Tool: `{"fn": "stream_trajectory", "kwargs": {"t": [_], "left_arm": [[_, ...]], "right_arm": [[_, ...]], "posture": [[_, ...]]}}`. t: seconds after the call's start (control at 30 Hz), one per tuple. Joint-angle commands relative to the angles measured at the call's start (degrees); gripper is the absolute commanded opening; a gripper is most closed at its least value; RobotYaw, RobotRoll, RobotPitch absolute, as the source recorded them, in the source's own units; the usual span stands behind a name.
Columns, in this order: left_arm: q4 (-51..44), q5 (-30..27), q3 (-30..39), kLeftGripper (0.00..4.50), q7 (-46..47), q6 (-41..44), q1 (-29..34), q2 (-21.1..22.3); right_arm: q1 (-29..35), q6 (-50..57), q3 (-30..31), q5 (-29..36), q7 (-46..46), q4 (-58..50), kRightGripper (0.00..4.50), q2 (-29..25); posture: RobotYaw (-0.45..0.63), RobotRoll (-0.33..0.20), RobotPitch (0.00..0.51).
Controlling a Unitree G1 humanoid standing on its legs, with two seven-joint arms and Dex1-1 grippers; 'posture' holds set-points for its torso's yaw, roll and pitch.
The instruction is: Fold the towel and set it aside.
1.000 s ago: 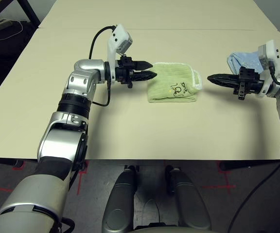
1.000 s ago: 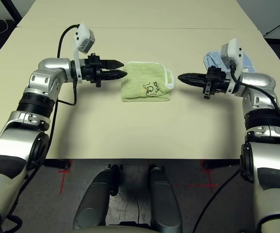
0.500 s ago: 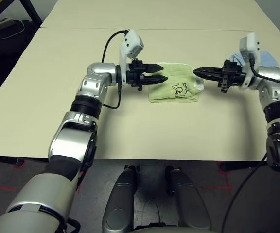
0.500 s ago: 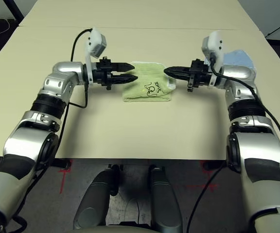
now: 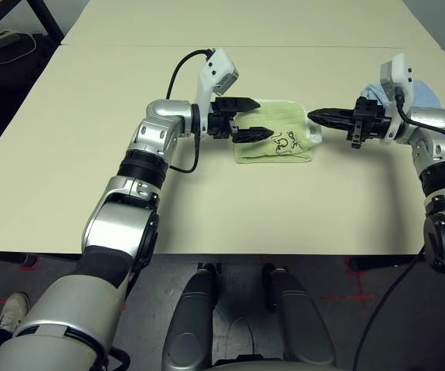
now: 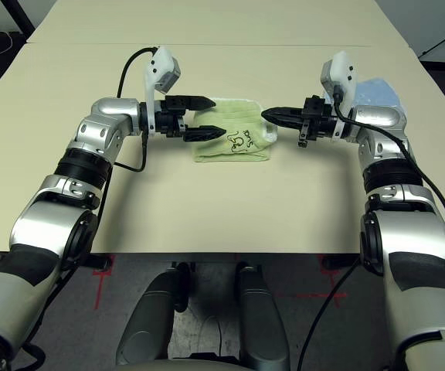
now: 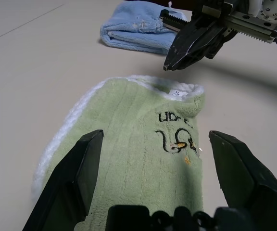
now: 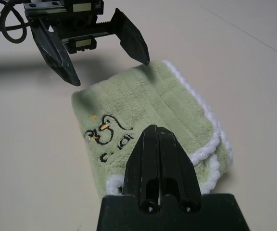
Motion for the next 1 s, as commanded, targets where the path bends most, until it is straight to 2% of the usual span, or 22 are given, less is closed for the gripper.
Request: {"fn": "stream_trajectory", "kwargs": {"t": [0.03,0.63,0.7,0.73,0.93,1.0], "left_arm": [[-0.12,0.2,-0.75,4.48,-1.41,-0.13,-0.72,-0.18],[4.28,2.19,-1.2,4.48,-2.1,-5.41,-2.08,-0.3],[4.11,2.29,-1.28,4.11,-1.58,-4.44,-2.05,-0.41],[3.68,2.08,-1.19,4.3,-1.6,-4.12,-1.92,-0.45],[2.94,1.67,-0.46,4.35,-0.57,-5.57,-1.5,-0.34],[3.36,1.75,-0.2,3.94,0.08,-6.44,-1.5,-0.2]], "right_arm": [[1.37,-0.11,-0.41,0.26,0.43,-0.44,0.0,-0.95],[0.85,-0.01,-0.29,0.36,0.31,-0.56,0.0,-0.33],[0.86,-0.02,-0.3,0.39,0.36,-0.56,0.0,-0.32],[0.91,-0.04,-0.31,0.41,0.38,-0.59,0.0,-0.33],[1.23,-0.08,-0.28,0.44,0.47,-0.88,0.0,-0.37],[1.3,-0.09,-0.25,0.43,0.47,-0.98,0.0,-0.36]], "posture": [[0.08,0.0,0.202],[0.09,0.0,0.203],[0.09,0.0,0.202],[0.09,0.0,0.201],[0.09,0.0,0.196],[0.09,0.0,0.196]]}}
